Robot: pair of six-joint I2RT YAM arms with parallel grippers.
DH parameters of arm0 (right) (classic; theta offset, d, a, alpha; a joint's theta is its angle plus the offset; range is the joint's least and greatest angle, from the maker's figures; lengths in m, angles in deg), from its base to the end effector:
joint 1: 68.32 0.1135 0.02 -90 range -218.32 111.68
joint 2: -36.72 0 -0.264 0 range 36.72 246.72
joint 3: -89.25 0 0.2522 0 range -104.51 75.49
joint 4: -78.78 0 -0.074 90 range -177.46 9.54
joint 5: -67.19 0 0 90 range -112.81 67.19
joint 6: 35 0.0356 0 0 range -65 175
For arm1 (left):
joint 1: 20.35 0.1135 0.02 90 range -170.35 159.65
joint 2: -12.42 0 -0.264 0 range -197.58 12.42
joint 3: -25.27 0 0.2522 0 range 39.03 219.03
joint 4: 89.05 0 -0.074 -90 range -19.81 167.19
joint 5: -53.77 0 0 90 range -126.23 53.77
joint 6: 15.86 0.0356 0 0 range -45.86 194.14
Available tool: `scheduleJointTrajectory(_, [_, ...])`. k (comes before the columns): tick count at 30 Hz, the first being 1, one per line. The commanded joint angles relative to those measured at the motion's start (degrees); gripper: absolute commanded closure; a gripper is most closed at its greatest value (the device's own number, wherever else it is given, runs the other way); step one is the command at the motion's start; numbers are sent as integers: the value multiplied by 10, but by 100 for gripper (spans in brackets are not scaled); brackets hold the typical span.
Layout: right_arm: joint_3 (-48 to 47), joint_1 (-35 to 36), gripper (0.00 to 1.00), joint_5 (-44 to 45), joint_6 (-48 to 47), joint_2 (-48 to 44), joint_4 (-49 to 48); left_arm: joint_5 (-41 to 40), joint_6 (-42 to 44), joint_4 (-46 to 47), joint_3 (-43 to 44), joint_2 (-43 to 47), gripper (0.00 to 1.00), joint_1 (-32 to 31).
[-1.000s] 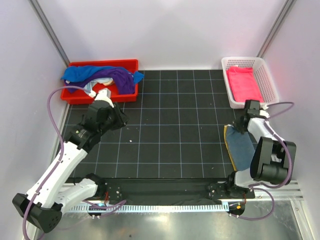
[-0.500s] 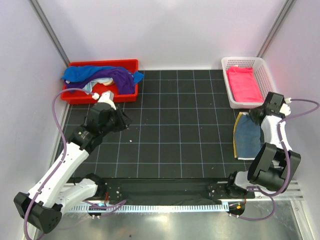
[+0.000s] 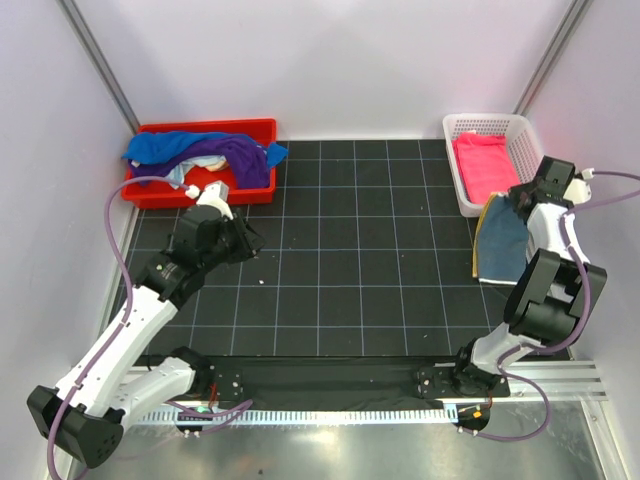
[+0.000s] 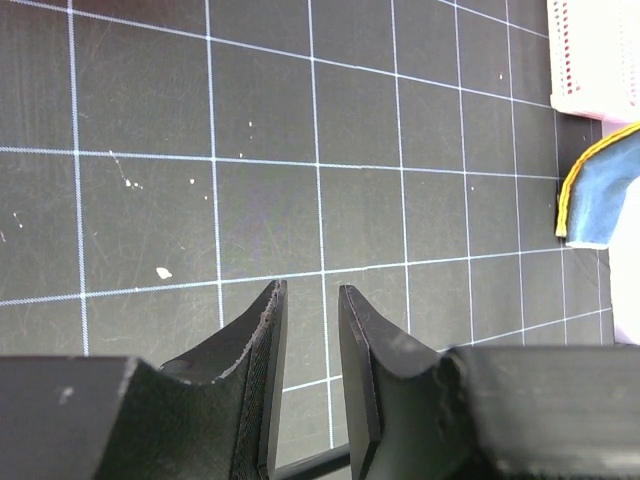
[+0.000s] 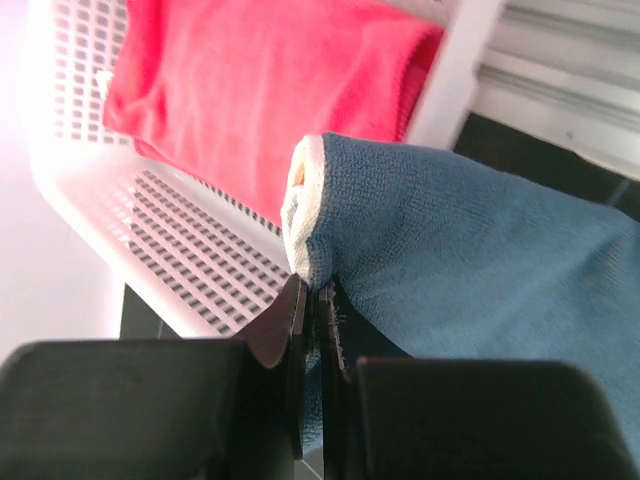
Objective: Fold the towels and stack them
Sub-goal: Neatly place the folded towel into the bin
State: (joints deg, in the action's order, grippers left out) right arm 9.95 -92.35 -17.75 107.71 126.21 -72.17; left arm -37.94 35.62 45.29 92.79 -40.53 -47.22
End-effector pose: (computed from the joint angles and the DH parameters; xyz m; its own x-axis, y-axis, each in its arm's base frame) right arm 0.3190 -0.1457 0.2636 0.0223 0.8577 -0.5136 0.7432 0.3294 0.5824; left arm 0.1779 -0.0889 0.3311 -0.6276 -0.3799 -0.6796 0.0487 0.8520 -0.5213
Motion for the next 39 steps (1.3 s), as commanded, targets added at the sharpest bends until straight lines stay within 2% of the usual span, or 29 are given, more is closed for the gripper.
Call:
scheduleJointTrajectory(1, [-78, 11, 99, 40, 9, 22, -58, -1, 6, 23, 9, 9, 69, 2])
scheduleJointTrajectory(7, [-184, 36, 99, 71, -15, 78, -59, -25, 6, 23, 13, 3, 69, 2])
scheduleJointTrajectory(21, [-408, 63, 99, 52, -31, 294, -68, -54, 9, 22, 30, -29, 70, 2])
scheduleJointTrajectory(35, [-486, 72, 99, 15, 6, 431, -149, -71, 10, 38, 21, -49, 70, 2])
scheduleJointTrajectory(39, [-491, 75, 99, 14, 20, 446, -171, -74, 10, 40, 18, -52, 70, 2])
